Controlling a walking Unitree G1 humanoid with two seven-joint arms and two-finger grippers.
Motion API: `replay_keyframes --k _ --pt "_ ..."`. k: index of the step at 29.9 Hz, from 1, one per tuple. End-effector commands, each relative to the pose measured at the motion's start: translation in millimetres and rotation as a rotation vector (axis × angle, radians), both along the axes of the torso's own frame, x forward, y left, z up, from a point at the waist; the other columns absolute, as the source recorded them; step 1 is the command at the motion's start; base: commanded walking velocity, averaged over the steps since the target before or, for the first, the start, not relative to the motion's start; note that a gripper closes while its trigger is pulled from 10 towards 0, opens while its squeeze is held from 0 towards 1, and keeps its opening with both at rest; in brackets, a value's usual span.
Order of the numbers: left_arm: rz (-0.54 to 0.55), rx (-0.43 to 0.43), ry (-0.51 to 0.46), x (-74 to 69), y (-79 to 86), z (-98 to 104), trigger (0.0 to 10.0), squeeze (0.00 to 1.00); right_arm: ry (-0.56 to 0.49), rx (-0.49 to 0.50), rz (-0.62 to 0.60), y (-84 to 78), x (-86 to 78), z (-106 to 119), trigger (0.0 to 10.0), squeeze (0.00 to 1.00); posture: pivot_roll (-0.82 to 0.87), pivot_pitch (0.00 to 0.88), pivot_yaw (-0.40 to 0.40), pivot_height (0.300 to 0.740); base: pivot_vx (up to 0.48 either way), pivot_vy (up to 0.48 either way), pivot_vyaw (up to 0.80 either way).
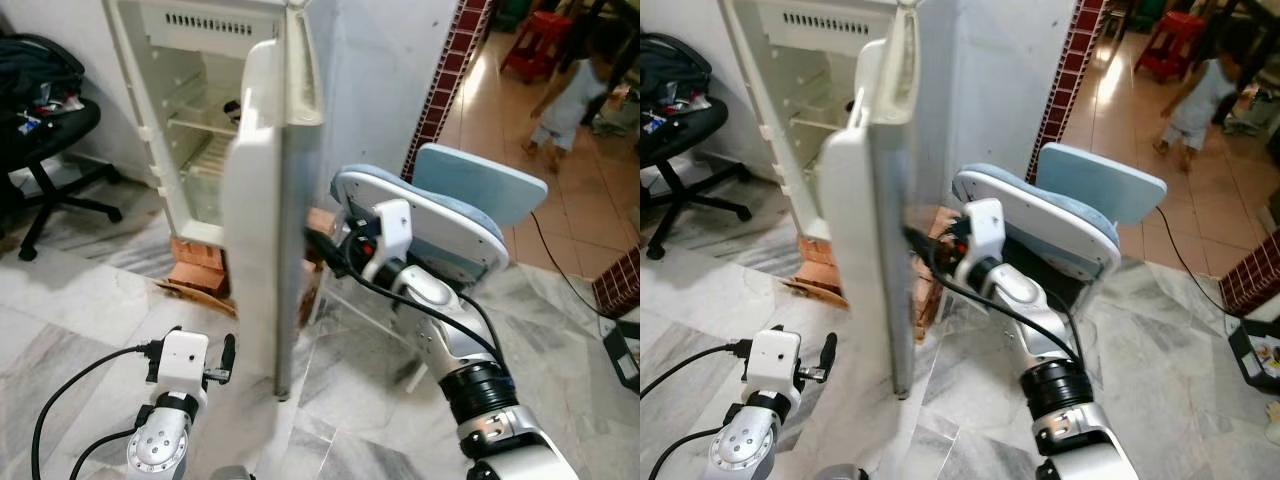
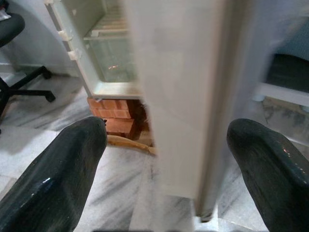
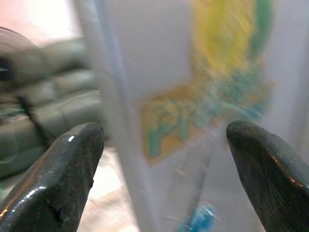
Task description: Restocking fridge
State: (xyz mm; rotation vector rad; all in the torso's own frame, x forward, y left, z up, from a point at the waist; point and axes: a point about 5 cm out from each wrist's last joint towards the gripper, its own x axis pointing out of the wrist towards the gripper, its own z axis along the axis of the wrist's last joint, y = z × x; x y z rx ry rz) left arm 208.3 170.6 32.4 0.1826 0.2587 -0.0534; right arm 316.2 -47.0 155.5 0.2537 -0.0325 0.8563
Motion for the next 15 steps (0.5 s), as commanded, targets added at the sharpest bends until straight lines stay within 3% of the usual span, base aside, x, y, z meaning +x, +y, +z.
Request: replay_keyframes --k 1,3,9,11,13,15 --pt "-0.008 0.005 0.016 -0.2 -1.0 -2.3 10.0 0.00 0.023 -0.026 -0.008 -5.8 -1.7 -9.8 10.0 0.00 0.11 0.000 -0.048 0.740 0.000 0.000 0.00" --pt "-0.012 0.007 0.015 1.3 -1.6 -2.3 10.0 0.00 0.067 -0.073 -0.104 -20.5 2.8 -26.0 10.0 0.00 0.10 0.000 -0.045 0.740 0.000 0.000 0.00" --pt "-0.009 0.005 0.001 3.9 -0.8 -0.7 10.0 0.00 0.065 -0.176 -0.365 -59.7 8.8 -42.4 10.0 0.00 0.10 0.000 -0.047 0.740 0.000 0.000 0.00" --pt "-0.004 0.006 -0.022 6.1 0.2 2.5 10.0 0.00 0.060 -0.183 -0.425 -69.2 8.0 -44.4 10.0 0.00 0.10 0.000 -0.049 0.740 0.000 0.000 0.00" --pt "0.035 -0.014 -0.070 12.7 3.7 10.8 10.0 0.00 0.072 -0.185 -0.572 -92.1 2.7 -51.6 10.0 0.00 0.10 0.000 -0.053 0.740 0.000 0.000 0.00" --pt "0.043 0.002 -0.079 15.1 4.5 13.4 10.0 0.00 0.094 -0.178 -0.617 -99.6 -0.8 -55.4 10.0 0.00 0.10 0.000 -0.053 0.740 0.000 0.000 0.00"
